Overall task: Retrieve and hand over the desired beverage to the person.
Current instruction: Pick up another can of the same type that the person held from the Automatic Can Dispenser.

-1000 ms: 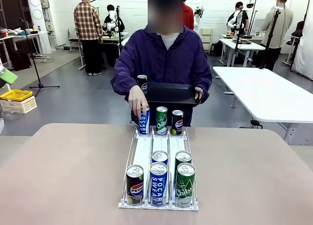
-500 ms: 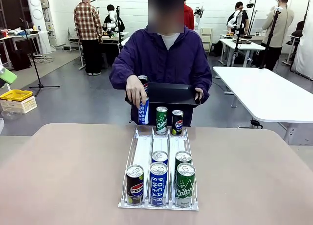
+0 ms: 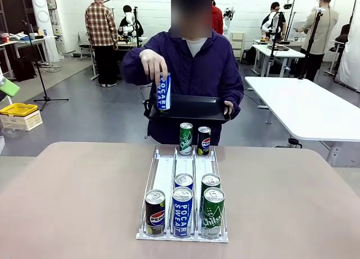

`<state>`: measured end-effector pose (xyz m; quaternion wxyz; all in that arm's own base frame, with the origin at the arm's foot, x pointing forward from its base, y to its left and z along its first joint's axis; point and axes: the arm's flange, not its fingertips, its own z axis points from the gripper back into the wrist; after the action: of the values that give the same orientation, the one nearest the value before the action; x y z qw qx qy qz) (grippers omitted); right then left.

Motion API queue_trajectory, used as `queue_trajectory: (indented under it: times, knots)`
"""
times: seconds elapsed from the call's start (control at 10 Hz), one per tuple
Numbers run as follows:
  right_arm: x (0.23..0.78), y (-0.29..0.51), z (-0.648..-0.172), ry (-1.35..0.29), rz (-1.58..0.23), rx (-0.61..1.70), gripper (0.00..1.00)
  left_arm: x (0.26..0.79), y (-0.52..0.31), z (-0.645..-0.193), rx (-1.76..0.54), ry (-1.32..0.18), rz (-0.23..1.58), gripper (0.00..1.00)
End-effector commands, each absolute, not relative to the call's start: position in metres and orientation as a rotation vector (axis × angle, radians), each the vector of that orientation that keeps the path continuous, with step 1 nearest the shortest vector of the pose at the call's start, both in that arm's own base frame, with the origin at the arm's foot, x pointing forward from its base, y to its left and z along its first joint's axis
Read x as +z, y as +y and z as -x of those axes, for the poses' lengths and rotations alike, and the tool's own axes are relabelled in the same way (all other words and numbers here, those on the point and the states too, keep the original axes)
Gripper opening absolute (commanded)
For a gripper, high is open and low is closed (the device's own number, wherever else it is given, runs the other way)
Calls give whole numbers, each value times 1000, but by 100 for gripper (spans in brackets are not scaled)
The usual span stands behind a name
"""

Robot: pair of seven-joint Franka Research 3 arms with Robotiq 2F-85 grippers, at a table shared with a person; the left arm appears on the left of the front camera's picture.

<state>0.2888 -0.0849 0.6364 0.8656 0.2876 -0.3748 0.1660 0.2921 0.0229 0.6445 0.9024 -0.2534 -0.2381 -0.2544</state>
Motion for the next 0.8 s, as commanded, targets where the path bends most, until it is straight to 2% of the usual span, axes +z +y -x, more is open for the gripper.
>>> queue_trajectory:
  times: [0.0, 0.7]
  knots:
    - [635, -84, -291, -798, -635, 366, 100, 646, 23, -295, -533, -507, 531, 100]
    - [635, -84, -291, -798, -635, 366, 100, 646, 23, -295, -533, -507, 531, 100]
